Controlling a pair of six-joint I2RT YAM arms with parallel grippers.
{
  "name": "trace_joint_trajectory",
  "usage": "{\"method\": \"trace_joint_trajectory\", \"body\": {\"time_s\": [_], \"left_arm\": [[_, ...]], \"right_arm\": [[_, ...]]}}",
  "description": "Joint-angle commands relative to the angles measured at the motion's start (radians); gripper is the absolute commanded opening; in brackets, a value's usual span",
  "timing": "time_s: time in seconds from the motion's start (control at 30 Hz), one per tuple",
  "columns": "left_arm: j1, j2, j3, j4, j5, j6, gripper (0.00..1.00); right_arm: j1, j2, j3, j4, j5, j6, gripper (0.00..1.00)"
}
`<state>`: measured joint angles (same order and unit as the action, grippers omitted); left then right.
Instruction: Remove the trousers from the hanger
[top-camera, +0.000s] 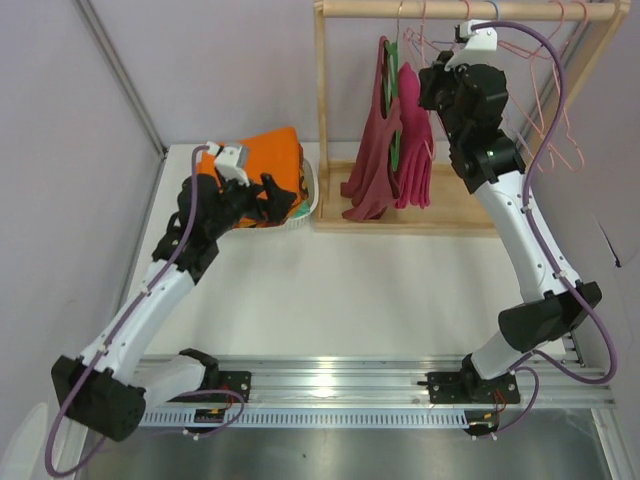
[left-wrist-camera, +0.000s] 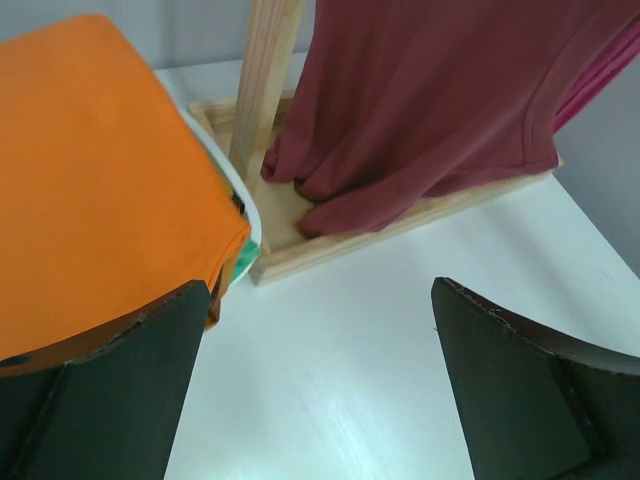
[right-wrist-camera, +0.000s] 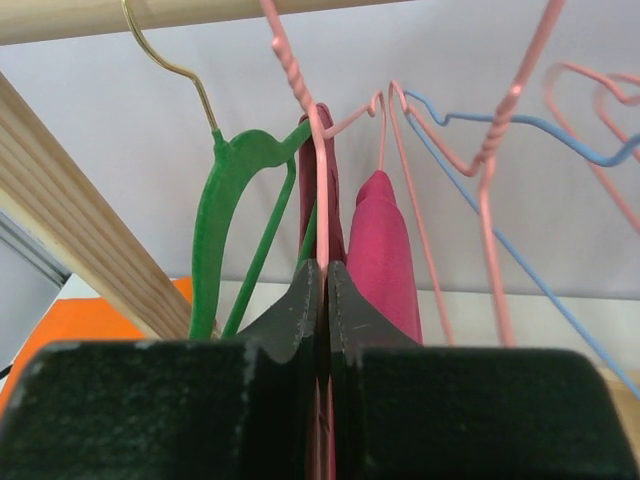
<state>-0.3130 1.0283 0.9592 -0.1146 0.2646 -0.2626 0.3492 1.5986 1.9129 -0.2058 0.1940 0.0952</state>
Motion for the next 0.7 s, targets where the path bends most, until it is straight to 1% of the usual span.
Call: {"method": "trace_joint_trajectory", "body": {"time_s": [0.0, 0.03, 0.07, 0.1, 0.13, 0.2, 0.23, 0.4, 0.47, 0.53, 0.57, 0.67], "left_arm": [[-0.092, 0.129, 0.142, 0.092, -0.2, -0.017, 1.0], [-0.104, 0.162, 0.218, 0.09, -0.224, -0.018, 0.99], [-0.115, 0.196, 0.245, 0.092, -0.25, -0.018, 0.99], [-0.129, 0.226, 0.269, 0.095, -0.308, -0.02, 1.0], [-0.132, 0.289, 0.339, 0.098, -0.321, -0.02, 1.0], [-0.133, 0.351, 0.381, 0.108, -0.34, -0.03, 0.99], [-0.133, 0.404, 0.415, 0.143, -0.34, -0.032, 1.0], [-0.139, 0.555, 0.57, 0.188, -0.367, -0.032, 0.96], [-0.141, 0.614, 0.607, 0.194, -0.381, -0.03, 0.9], [-0.144, 0.648, 0.656, 0.214, -0.369, -0.03, 0.87], [-0.146, 0.677, 0.673, 0.237, -0.361, -0.033, 0.83], [-0.155, 0.742, 0.728, 0.257, -0.344, -0.038, 0.78]], "right_arm": [[-0.016, -0.118, 0.005, 0.287, 0.036, 0.009, 0.0], [-0.018, -0.129, -0.008, 0.295, 0.042, 0.012, 0.0], [-0.019, -0.147, -0.034, 0.315, 0.048, 0.023, 0.0], [-0.024, -0.157, -0.047, 0.324, 0.05, 0.031, 0.0], [-0.027, -0.166, -0.063, 0.333, 0.05, 0.038, 0.0], [-0.03, -0.199, -0.121, 0.382, 0.042, 0.057, 0.0], [-0.03, -0.207, -0.138, 0.394, 0.039, 0.058, 0.0], [-0.035, -0.223, -0.149, 0.359, 0.028, 0.073, 0.0], [-0.036, -0.236, -0.164, 0.365, 0.013, 0.075, 0.0], [-0.036, -0.255, -0.184, 0.379, 0.001, 0.077, 0.0], [-0.036, -0.258, -0.183, 0.375, -0.002, 0.075, 0.0], [-0.036, -0.275, -0.175, 0.362, -0.007, 0.081, 0.0]]}}
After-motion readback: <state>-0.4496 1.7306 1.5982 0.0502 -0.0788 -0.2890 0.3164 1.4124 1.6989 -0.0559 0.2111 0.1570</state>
